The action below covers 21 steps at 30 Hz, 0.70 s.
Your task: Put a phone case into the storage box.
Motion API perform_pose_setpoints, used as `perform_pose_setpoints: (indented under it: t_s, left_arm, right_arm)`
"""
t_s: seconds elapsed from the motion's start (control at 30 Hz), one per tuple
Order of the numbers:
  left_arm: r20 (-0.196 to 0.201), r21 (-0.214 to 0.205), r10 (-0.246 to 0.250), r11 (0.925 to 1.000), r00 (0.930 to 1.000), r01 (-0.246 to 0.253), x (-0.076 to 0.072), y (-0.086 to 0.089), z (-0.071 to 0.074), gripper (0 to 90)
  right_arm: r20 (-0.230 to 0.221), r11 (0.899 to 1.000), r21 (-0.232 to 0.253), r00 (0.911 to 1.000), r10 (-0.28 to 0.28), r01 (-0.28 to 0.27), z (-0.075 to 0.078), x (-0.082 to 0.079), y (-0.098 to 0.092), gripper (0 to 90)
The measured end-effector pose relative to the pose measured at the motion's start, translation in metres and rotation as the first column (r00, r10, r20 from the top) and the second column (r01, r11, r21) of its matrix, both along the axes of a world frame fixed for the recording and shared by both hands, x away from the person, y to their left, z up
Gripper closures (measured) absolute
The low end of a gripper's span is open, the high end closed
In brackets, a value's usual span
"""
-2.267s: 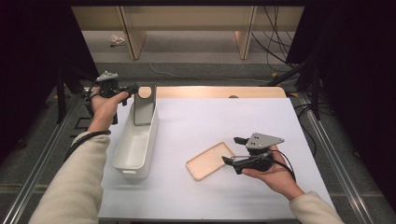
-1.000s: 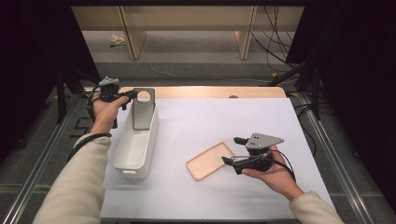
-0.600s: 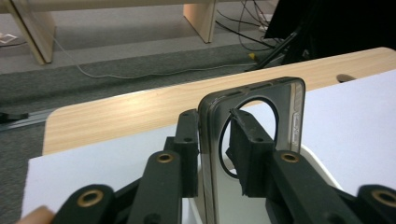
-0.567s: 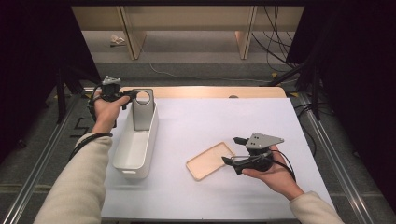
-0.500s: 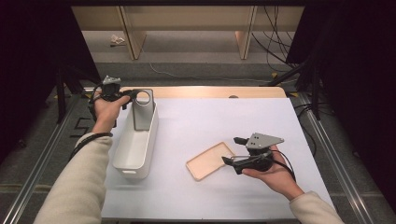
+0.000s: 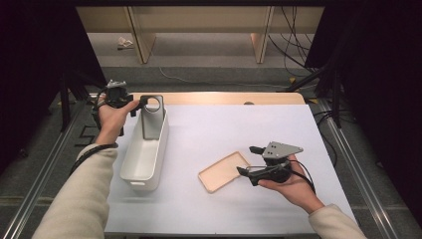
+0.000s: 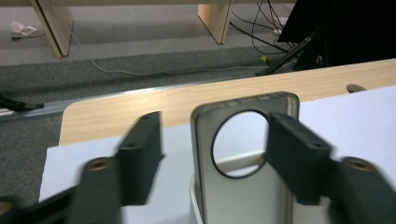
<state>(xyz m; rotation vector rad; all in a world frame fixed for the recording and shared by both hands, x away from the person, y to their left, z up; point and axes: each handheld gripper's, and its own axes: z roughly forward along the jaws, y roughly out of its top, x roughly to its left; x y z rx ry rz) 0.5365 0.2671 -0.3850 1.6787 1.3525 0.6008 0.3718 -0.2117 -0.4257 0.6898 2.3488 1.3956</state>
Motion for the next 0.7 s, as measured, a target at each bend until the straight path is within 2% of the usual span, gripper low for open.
perform_pose_setpoints:
  t_s: [0.1,0.2,0.3,0.33,0.43,0.53,0.7]
  left_arm:
    - [-0.016,0.018,-0.028,0.9994,0.9995,0.028,-0.009,0.002,0.004,15.2]
    - [0.0,0.029,-0.048,0.9984,0.9989,0.047,-0.021,0.004,0.009,12.6]
    - [0.011,0.026,-0.066,0.9975,0.9977,0.066,-0.036,0.008,0.013,2.5]
    - [0.007,0.022,-0.067,0.9975,0.9977,0.067,-0.042,0.009,0.014,1.1]
    - [0.026,0.006,-0.082,0.9966,0.9963,0.082,-0.059,0.01,0.015,0.0]
    - [0.038,0.021,-0.105,0.9943,0.9937,0.104,-0.076,0.008,0.013,0.0]
    - [0.061,0.022,-0.118,0.9929,0.9912,0.117,-0.103,0.003,0.006,0.0]
  right_arm:
    - [0.001,1.0,-0.002,1.0,-0.002,0.002,0.0,0.0,0.0,18.0]
    - [0.002,1.0,-0.002,1.0,-0.007,0.007,0.001,0.0,-0.001,17.9]
    - [0.0,1.0,-0.001,1.0,-0.009,0.009,0.001,0.0,-0.001,17.8]
    - [-0.001,1.0,-0.001,0.9999,-0.01,0.01,0.001,0.001,-0.001,17.8]
    - [0.0,1.0,-0.001,0.9999,-0.012,0.012,0.0,0.001,-0.001,17.7]
    - [-0.006,1.0,-0.002,0.9999,-0.015,0.015,0.0,0.001,-0.001,16.9]
    - [-0.009,1.0,0.0,0.9997,-0.022,0.022,-0.001,0.002,-0.001,16.8]
